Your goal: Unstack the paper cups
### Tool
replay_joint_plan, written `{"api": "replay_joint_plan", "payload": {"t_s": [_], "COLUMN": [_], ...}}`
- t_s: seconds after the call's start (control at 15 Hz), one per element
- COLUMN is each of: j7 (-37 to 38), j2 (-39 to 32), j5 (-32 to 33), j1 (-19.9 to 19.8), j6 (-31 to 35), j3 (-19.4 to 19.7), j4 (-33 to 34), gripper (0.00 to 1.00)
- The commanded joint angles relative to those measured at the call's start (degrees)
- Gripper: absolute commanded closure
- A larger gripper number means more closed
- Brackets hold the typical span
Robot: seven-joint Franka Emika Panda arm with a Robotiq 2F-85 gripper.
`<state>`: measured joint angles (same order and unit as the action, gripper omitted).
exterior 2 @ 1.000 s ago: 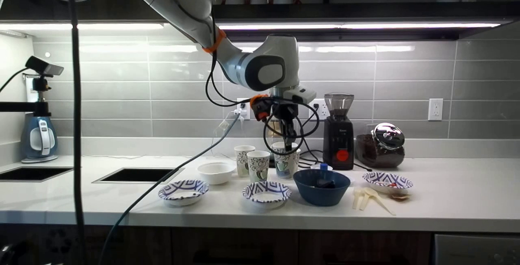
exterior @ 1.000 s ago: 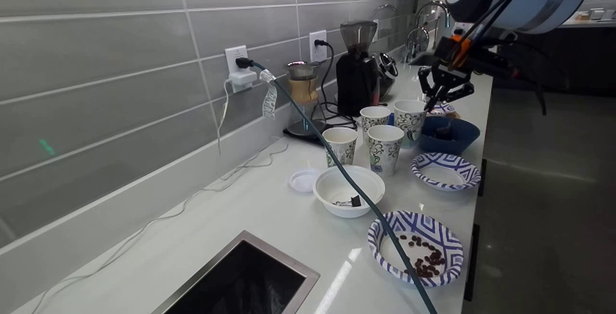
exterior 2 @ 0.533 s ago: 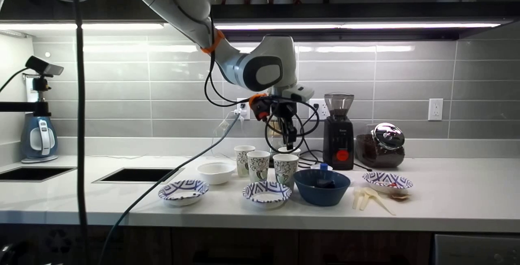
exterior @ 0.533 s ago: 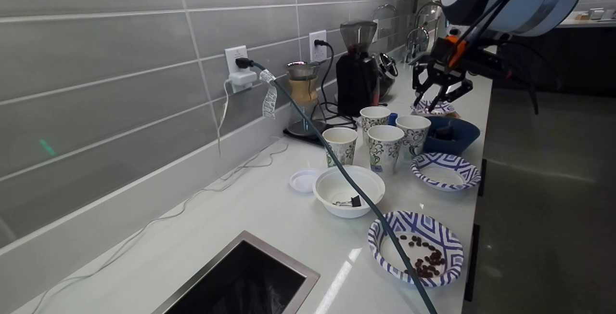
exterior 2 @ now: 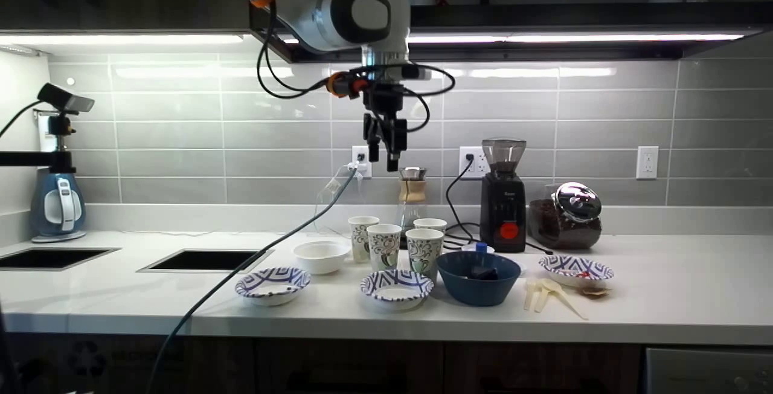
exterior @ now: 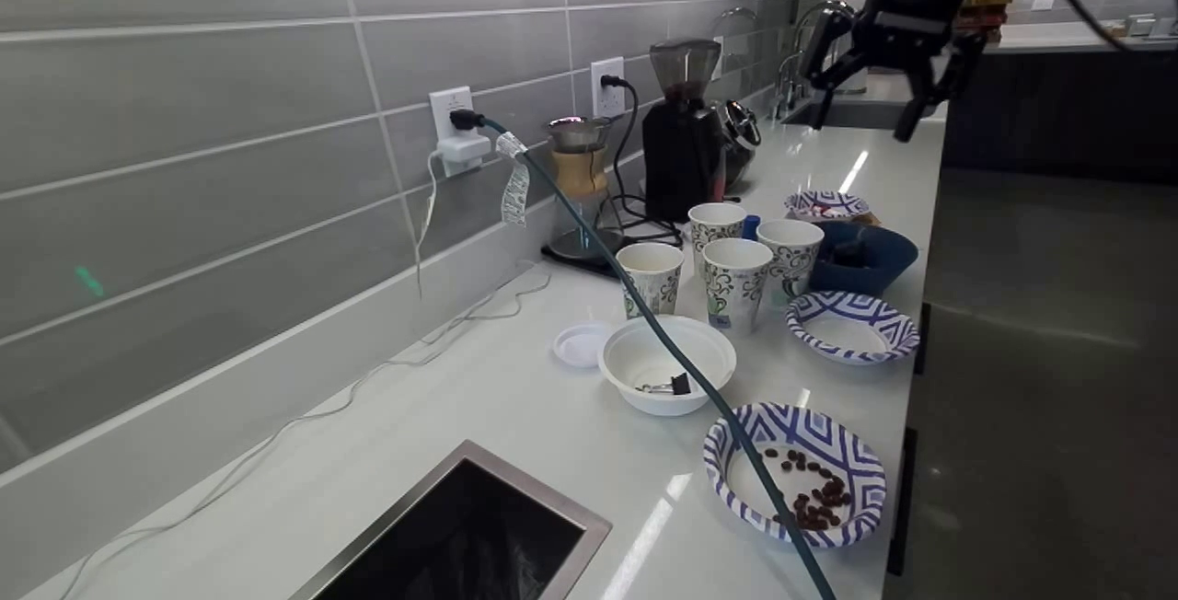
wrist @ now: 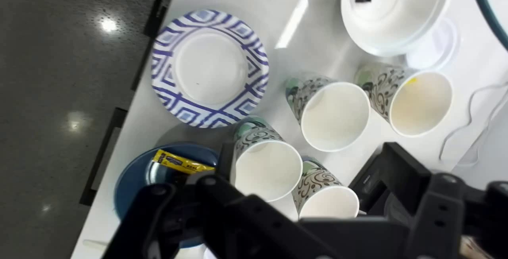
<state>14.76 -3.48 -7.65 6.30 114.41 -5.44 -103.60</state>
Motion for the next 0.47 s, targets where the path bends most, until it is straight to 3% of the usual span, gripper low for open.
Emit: {"api": "replay_joint_plan", "payload": {"t_s": [0.0, 0.07, 0.13, 0.4], "j7": [-1.1, -2.7, -0.9, -1.0], "j2": [6.2, 7.6, 5.5, 6.2], "j5": [9.9, 11.6, 7.8, 8.1], "j1": [0.5, 0.5, 0.0, -0.1], "j6": [-8.5, -8.1, -6.6, -6.9], "j3": [-0.6, -1.0, -0.7, -0.8], "j4": [1.5, 1.6, 1.3, 1.2], "gripper": [0.0, 0.0, 0.0, 0.0]}}
